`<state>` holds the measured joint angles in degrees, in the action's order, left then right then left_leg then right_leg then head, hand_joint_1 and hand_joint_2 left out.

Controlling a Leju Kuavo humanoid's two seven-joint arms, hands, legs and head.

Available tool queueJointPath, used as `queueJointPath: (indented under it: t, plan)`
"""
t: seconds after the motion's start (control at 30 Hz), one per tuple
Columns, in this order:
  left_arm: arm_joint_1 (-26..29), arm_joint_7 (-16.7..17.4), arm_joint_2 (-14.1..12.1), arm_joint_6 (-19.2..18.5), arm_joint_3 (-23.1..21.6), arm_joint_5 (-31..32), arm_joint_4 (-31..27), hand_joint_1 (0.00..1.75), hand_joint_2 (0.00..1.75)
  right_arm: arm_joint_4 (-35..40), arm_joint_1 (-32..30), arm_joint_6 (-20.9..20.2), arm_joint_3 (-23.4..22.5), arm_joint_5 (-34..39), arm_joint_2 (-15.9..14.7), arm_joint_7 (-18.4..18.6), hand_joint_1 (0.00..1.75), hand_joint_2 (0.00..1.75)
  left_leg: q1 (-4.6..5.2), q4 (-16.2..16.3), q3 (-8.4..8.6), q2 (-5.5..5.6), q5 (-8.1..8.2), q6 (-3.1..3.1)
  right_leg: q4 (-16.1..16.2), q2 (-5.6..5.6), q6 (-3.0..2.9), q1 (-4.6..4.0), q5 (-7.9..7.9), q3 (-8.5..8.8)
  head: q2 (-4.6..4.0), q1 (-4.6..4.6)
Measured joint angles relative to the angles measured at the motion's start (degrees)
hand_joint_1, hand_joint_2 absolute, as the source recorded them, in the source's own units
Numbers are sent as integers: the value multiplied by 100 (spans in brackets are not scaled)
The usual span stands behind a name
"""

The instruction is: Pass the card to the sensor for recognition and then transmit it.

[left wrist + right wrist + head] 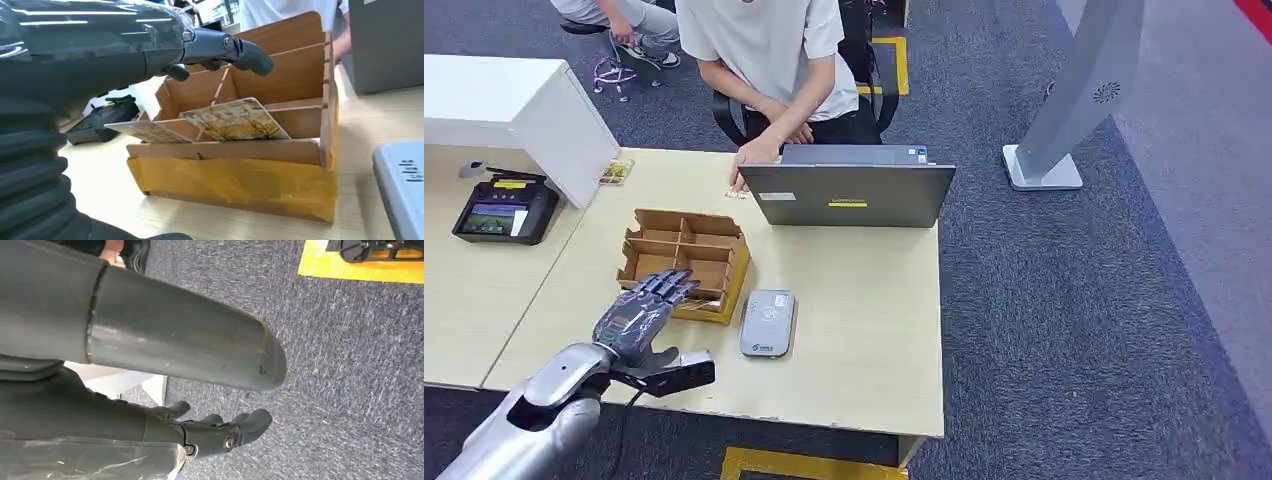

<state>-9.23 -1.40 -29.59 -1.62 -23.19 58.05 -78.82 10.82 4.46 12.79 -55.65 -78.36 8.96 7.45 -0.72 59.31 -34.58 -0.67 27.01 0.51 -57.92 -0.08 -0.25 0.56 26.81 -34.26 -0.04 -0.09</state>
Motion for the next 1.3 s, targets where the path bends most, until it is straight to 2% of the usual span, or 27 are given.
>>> queueJointPath:
  t: [0.33, 0.37, 0.53, 0.77, 1.0, 1.3]
  plan:
    - [19, 0, -151, -26, -77, -120, -79, 0, 175, 0, 0, 0, 0, -2, 0, -4, 0, 0, 0, 0, 1, 0, 0, 0, 0, 0, 0, 0, 0, 0, 0, -2]
    - [20, 0, -162, -26, -77, -131, -79, 175, 175, 0, 0, -2, 0, -2, 0, -4, 0, 0, 0, 0, 0, 0, 0, 0, 0, 0, 0, 0, 0, 0, 0, 0]
    - [73, 11, -216, -113, -79, -249, -159, 175, 175, 0, 0, 0, -2, -4, 0, -9, 0, 0, 0, 0, 0, 0, 0, 0, 0, 0, 0, 0, 0, 0, 0, 0]
    - [127, 15, -553, -488, -96, -625, -236, 175, 175, 0, -1, -2, 0, -20, 0, -4, 0, 0, -1, 0, 0, 0, 0, 0, -1, 0, -1, -1, 1, 0, 0, 0]
    - [145, 20, -682, -518, -125, -673, -254, 175, 175, 0, 1, -2, -2, -20, 0, -4, 0, 0, -1, 0, 0, 0, 0, 0, -1, 0, -1, -1, 0, 1, 0, -2]
    - [149, 70, -721, -529, -160, -702, -269, 175, 175, 0, 1, -2, -2, -24, 0, -4, 0, 0, -1, 0, 1, 0, 0, 0, -1, 0, -1, -1, 1, 1, 0, 0]
